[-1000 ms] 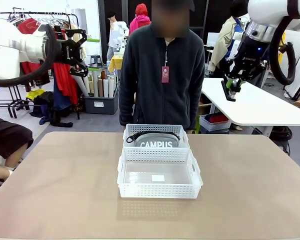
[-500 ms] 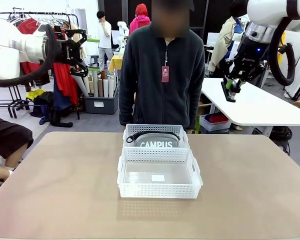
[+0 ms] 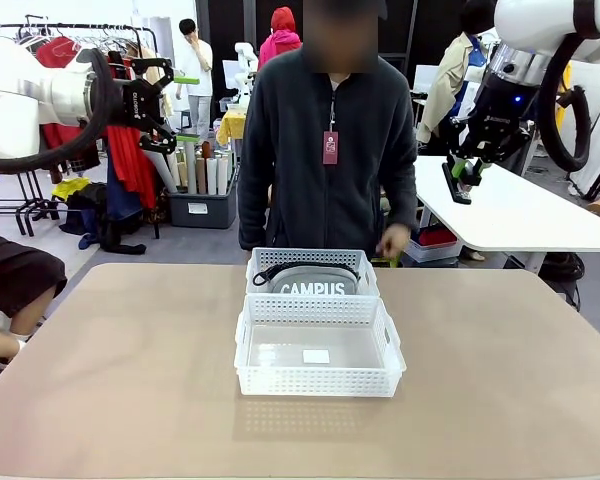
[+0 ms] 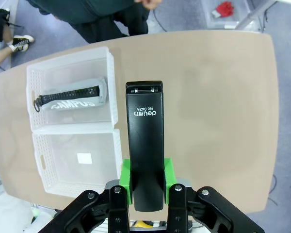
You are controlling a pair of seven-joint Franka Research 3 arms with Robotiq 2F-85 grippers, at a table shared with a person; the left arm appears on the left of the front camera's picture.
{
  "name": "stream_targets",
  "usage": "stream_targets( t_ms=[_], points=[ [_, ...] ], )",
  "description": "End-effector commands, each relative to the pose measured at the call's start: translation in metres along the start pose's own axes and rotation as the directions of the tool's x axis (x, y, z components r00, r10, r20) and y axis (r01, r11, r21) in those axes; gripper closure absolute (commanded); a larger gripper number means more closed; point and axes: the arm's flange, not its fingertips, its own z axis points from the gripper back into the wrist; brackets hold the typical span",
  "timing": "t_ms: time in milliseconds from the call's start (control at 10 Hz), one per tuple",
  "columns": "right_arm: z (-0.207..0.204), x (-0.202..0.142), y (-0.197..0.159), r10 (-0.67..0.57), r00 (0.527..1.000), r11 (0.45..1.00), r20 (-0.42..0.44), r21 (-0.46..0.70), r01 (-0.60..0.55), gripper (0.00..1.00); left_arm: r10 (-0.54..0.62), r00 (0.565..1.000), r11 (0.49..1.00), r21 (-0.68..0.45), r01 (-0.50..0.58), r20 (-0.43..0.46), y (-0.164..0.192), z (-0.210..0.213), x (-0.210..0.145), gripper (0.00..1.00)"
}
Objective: Distribute items into two baskets.
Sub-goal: Place the picked Stapler into the Organizing basket as instructed by the person.
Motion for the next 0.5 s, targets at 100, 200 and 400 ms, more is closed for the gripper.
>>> stream_targets(
  t_ms=[100,200,400],
  points=[
    [0.0024,-0.0002,0.0004,0.002,1.0,1.0,0.004,-0.007,-0.002,1.0,-0.004,1.0,1.0,-0.003,0.004,0.002,-0.0025,0.0003,-0.0008,0.0],
    [0.0024,-0.0002,0.0004,0.002,1.0,1.0,0.004,-0.007,-0.002,1.0,-0.004,1.0,1.0,-0.003,0.004,0.002,-0.0025,0.0003,-0.0008,0.0],
    [0.0024,-0.0002,0.0004,0.002,1.0,1.0,0.004,-0.007,-0.002,1.0,-0.004,1.0,1.0,-0.003,0.004,0.002,-0.0025,0.0003,-0.0008,0.0]
  ],
)
